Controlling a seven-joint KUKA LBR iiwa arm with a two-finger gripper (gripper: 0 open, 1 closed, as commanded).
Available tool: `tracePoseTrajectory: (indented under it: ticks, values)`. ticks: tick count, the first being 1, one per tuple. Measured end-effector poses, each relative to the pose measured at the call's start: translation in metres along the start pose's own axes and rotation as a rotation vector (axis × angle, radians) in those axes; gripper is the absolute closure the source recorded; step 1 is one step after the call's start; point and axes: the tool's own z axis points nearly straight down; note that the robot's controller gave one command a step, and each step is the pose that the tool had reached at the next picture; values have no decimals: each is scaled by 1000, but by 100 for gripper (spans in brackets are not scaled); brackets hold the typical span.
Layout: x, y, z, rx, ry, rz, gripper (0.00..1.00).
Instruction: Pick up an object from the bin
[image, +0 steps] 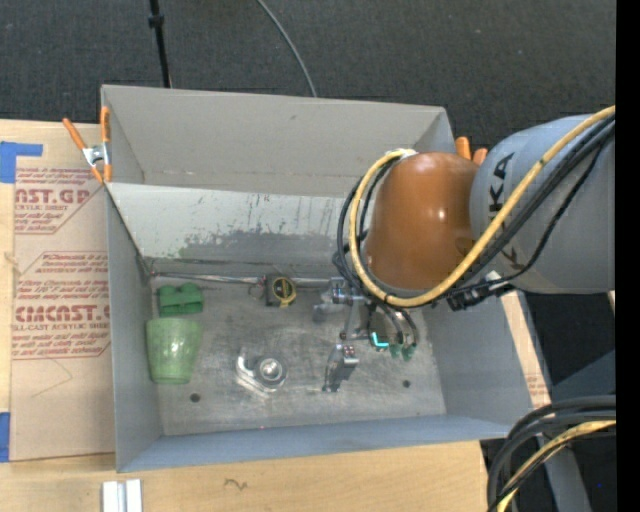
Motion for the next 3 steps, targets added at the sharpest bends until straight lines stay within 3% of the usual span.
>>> tracePoseTrajectory:
  ticks: [1,2,3]
  values:
    - [-16,49,114,-1,-13,76,0]
    - [-15,49,110,-2,-7,75,100]
    - [-15,40,-21,0,-15,-118,100]
